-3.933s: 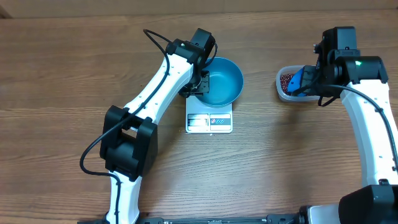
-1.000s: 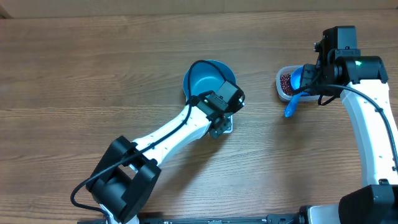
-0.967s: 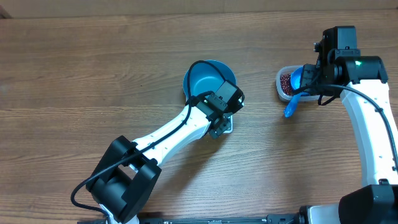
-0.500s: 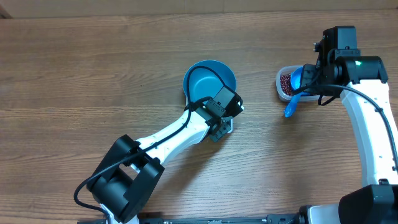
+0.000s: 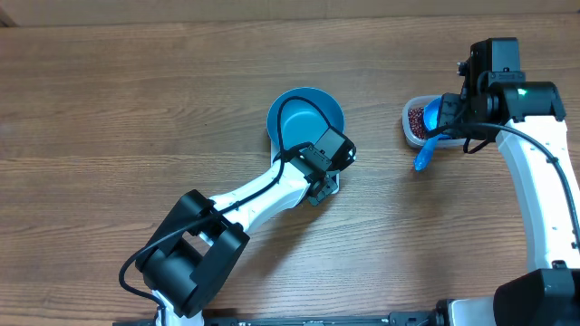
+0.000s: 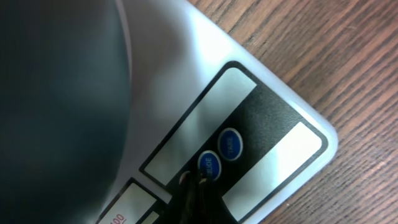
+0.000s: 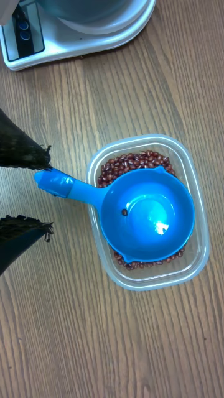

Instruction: Scoop item into bowl and weigh 150g on scale

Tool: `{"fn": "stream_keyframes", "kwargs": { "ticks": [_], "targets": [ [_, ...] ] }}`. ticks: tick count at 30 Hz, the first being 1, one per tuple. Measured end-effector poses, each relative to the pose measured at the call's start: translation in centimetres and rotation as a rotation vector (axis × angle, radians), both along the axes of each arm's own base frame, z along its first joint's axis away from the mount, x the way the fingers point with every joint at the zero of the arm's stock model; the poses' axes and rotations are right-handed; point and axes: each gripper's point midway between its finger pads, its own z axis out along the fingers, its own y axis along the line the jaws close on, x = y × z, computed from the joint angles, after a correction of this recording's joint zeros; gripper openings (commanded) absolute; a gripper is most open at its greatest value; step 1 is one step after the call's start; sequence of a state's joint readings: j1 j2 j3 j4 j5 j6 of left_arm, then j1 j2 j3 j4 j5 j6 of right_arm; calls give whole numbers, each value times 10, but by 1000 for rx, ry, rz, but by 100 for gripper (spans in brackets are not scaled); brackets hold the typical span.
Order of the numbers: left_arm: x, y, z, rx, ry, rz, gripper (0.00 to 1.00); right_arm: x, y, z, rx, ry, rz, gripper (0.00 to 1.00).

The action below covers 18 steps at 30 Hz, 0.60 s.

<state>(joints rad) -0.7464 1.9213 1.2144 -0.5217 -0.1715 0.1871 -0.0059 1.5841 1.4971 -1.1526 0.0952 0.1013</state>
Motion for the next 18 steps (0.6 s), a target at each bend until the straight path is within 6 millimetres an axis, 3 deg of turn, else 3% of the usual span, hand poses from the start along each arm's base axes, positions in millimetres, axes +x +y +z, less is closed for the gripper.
{"fn": "stream_keyframes", "kwargs": {
  "ticks": [18],
  "targets": [
    [0,1,-1,9,-3,2,4,0,0,0,0,0,0,27]
  ]
}}
